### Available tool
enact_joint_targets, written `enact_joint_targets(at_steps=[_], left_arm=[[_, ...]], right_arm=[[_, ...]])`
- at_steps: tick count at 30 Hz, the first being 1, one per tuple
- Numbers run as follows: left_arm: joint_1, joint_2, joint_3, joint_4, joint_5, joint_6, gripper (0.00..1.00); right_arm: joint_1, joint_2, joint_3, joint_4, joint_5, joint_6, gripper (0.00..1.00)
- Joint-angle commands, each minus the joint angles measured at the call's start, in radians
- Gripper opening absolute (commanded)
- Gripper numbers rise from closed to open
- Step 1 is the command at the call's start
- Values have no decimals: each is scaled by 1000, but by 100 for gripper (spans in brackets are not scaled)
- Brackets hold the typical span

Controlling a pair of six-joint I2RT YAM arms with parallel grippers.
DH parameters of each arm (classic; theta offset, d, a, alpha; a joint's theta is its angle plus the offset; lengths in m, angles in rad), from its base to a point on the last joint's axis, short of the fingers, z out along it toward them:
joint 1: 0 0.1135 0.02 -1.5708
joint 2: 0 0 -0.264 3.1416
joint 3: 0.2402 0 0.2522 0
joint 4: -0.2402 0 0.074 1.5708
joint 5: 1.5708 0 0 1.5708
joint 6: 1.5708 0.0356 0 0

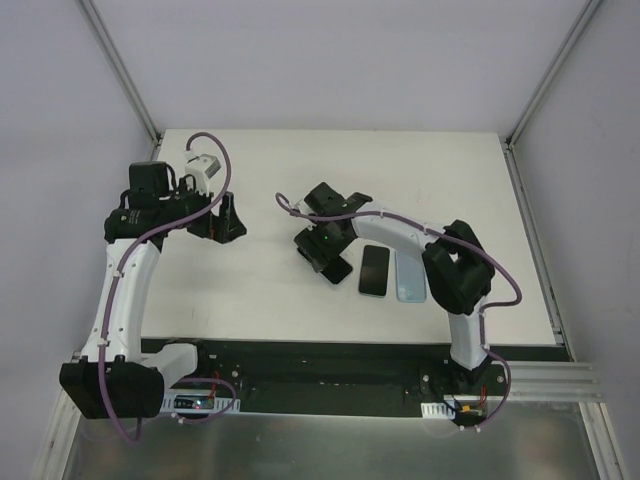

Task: Take the phone out of the phone case
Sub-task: Pick up the phone at the center of the board.

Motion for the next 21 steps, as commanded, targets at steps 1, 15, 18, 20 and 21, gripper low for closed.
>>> enact_joint_targets(at_steps=[1, 15, 18, 20, 21], left_arm=[[9, 23, 44, 42, 38, -45, 99], [10, 205, 63, 75, 194, -173, 97], [3, 289, 106, 77, 252, -233, 95], [-9, 336, 136, 78, 277, -261, 94], [-22, 359, 149, 78, 282, -272, 93]], right_arm=[[-3, -112, 1, -17, -28, 6, 18], [-8, -224, 36, -55, -83, 15, 17], [-5, -245, 51, -63, -96, 15, 17], [1, -258, 62, -66, -97, 11, 17], [5, -265, 67, -67, -97, 5, 17]])
